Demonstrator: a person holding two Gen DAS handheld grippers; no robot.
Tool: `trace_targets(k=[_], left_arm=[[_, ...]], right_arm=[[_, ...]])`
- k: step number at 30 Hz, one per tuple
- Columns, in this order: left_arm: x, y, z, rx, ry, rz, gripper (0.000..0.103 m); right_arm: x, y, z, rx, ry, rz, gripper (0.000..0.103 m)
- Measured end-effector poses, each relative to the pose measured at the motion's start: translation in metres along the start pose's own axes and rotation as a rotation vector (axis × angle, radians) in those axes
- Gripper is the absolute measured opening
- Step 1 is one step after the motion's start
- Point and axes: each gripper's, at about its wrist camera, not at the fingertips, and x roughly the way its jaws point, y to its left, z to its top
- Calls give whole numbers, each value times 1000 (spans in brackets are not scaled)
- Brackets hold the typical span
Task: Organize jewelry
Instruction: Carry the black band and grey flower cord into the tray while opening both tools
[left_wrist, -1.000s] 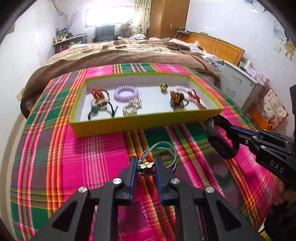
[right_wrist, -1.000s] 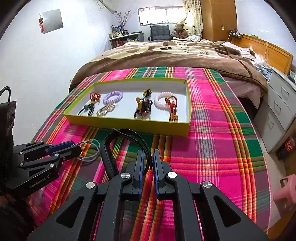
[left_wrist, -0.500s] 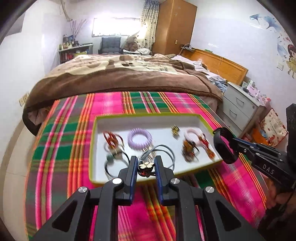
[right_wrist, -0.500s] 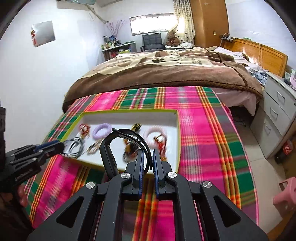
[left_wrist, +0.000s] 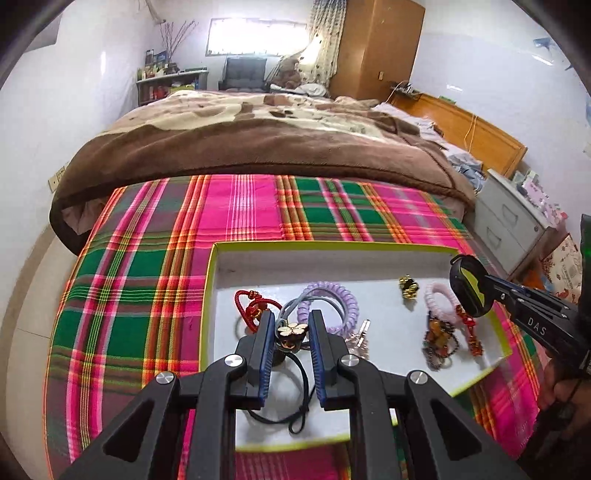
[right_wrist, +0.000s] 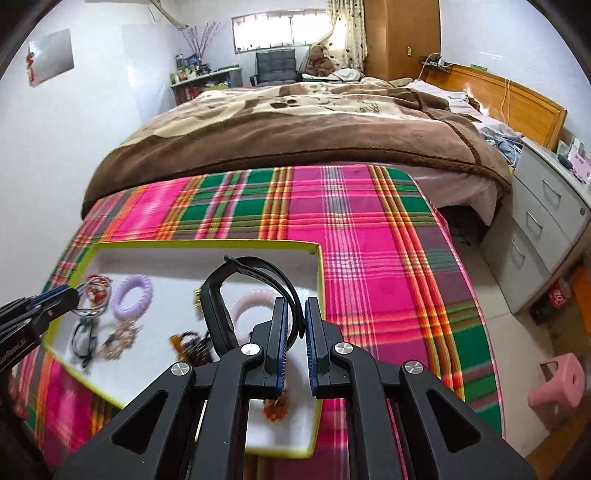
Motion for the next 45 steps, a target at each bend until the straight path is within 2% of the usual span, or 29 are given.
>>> trace_targets(k=[6, 14, 18, 20, 22, 25, 26, 28, 34, 37, 41, 45], left_arm=[[15, -1, 3, -6, 19, -9, 19], [28, 3, 0, -19, 52, -7, 19], [25, 2, 0, -11, 43, -11, 26], [24, 1, -1, -21, 44, -5, 27], [19, -1, -2, -10, 33, 3, 29], [12, -5, -6, -9, 25, -11, 38], [8, -7, -7, -11, 17, -4, 38], [-2, -12, -12, -9, -1, 9, 38], [-33, -30, -32, 24, -43, 56, 38], [-50, -37, -45, 33, -75, 111, 38], [-69, -37, -60, -3, -83, 80, 38], [-80, -40, -71, 0, -83, 89, 38]], right_arm=[[19, 0, 1, -8, 33, -17, 9], [22, 9, 1, -22, 37, -19, 10], [21, 9, 1, -9, 31, -22, 11], [19, 8, 1, -4, 24, -15, 15], [15, 8, 0, -3, 15, -14, 17], [7, 9, -1, -4, -1, -8, 26], [4, 10, -1, -2, -7, 3, 31], [-4, 12, -3, 3, -23, 20, 33], [-40, 21, -18, 7, -81, 59, 34], [-59, 24, -29, 10, -106, 69, 34], [-75, 26, -44, 4, -123, 51, 35], [-87, 27, -59, 5, -133, 57, 35]])
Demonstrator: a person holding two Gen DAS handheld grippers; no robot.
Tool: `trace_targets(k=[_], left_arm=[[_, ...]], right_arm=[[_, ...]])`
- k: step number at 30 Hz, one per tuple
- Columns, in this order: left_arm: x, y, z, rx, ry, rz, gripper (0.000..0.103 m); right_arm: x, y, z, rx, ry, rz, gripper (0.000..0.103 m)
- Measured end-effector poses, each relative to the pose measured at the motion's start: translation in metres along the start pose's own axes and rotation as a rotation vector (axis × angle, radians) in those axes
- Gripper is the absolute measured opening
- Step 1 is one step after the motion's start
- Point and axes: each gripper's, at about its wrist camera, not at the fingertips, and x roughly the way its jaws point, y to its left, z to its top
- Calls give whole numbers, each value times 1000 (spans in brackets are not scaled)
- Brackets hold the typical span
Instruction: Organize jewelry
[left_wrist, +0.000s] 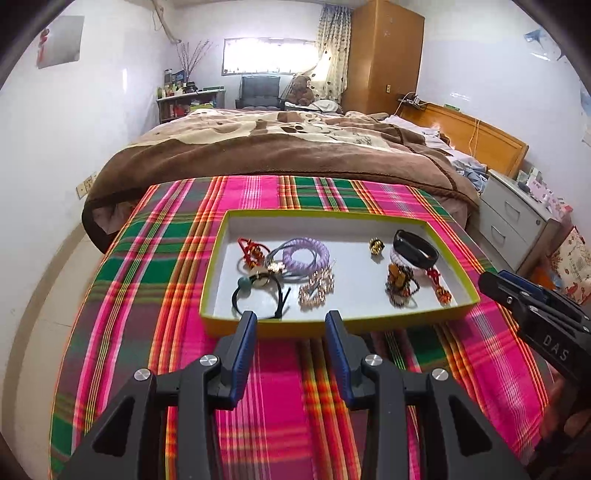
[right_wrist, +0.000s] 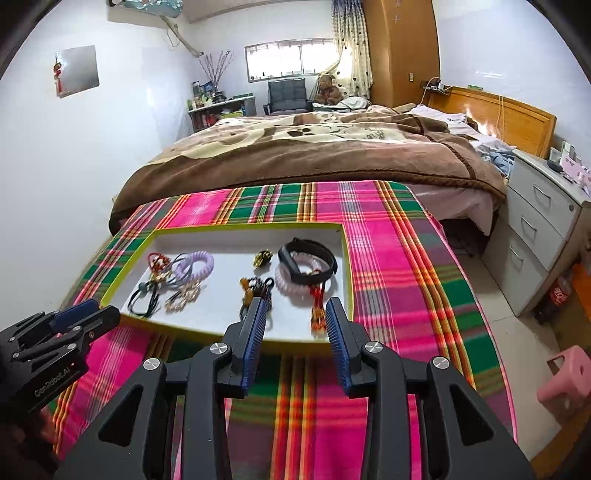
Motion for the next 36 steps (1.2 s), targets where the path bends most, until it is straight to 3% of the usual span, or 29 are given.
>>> trace_targets(k=[12, 36], left_arm=[[-22, -2, -17, -11, -22, 15, 38], [-25, 2, -20, -30, -9, 21, 38]], right_arm=[[-19, 16, -29, -18, -1, 33, 35], [-23, 22, -34, -28, 7, 40, 36]])
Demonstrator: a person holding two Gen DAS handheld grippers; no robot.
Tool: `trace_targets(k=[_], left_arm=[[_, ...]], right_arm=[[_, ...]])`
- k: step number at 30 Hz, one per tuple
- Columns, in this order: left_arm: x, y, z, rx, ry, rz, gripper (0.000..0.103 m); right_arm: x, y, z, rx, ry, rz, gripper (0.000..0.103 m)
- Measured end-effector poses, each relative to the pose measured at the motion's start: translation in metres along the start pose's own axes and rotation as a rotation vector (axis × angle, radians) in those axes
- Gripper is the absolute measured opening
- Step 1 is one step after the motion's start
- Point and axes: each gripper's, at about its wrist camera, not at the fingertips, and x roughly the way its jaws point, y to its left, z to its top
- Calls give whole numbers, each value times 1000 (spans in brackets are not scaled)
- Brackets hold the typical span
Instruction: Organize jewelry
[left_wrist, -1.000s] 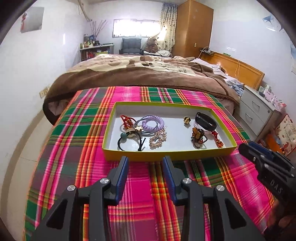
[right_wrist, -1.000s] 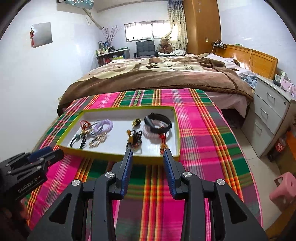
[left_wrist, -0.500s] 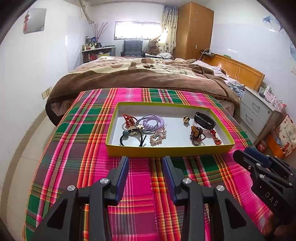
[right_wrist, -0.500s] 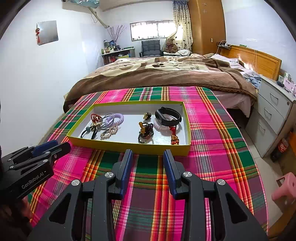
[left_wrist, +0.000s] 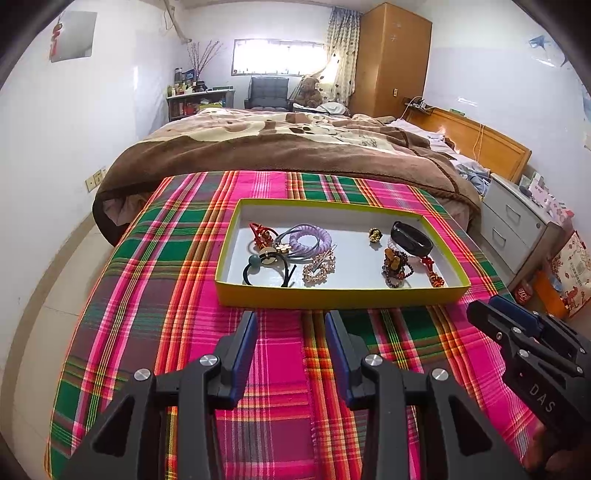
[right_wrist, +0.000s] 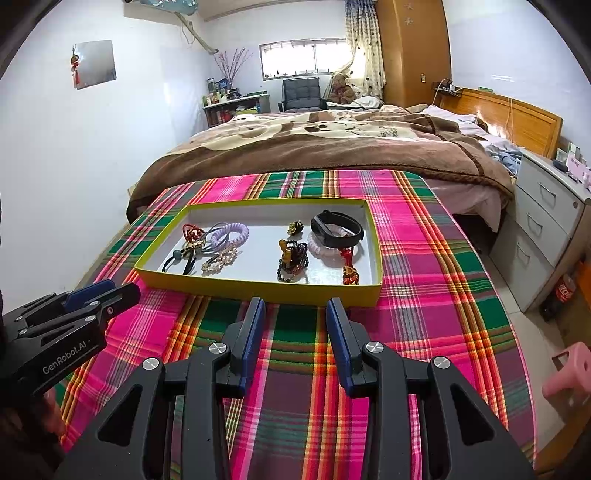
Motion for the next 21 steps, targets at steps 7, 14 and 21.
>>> trace_targets(k=[7, 14, 21], left_arm=[[-1, 1, 0, -2, -6, 7, 38], [-4, 0, -1, 2, -10, 1, 38], [-6, -1, -2, 1, -11, -1, 38]], right_arm=[[-2, 0, 0, 0, -4, 1, 36], [-3, 0, 0, 2, -3, -3, 36], [-3, -2, 1, 7, 1, -2, 36]])
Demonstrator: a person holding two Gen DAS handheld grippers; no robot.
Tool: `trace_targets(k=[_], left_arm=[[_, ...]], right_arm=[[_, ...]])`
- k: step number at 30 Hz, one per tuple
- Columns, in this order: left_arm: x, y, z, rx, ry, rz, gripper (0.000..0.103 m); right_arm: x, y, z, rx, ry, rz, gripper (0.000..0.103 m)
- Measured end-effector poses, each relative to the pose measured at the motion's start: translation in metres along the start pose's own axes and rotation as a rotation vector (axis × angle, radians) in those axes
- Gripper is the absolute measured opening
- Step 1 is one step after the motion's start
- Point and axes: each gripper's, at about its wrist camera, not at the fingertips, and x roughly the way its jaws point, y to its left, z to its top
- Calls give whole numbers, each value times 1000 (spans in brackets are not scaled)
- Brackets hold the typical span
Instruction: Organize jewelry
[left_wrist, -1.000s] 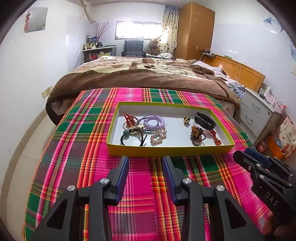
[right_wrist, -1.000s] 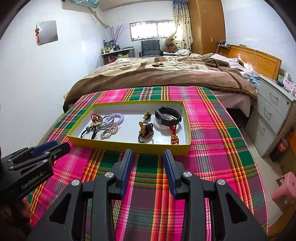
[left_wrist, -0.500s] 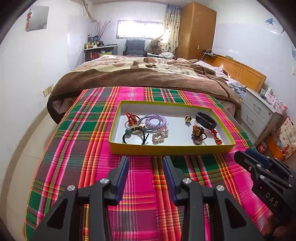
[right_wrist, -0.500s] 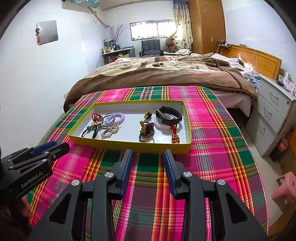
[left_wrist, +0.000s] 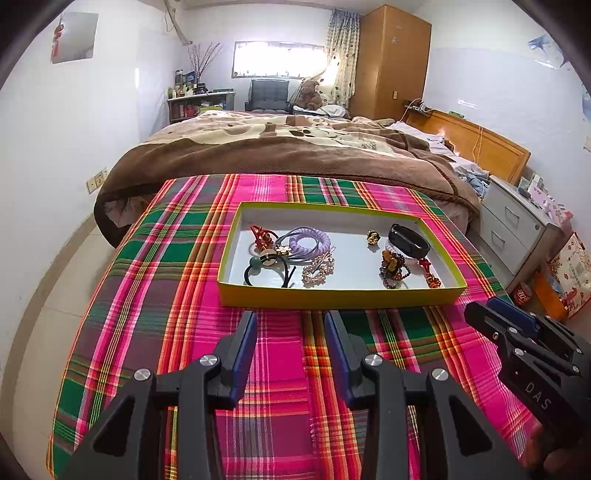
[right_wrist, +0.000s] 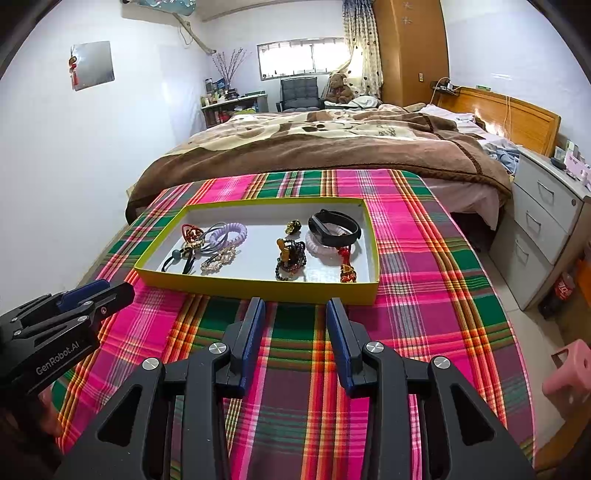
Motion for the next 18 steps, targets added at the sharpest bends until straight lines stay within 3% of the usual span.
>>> trace_targets(k=[18], left_arm=[[-5, -3, -1, 13, -11, -3, 38]], right_arm=[[-1, 2, -3, -1, 2, 4, 36]])
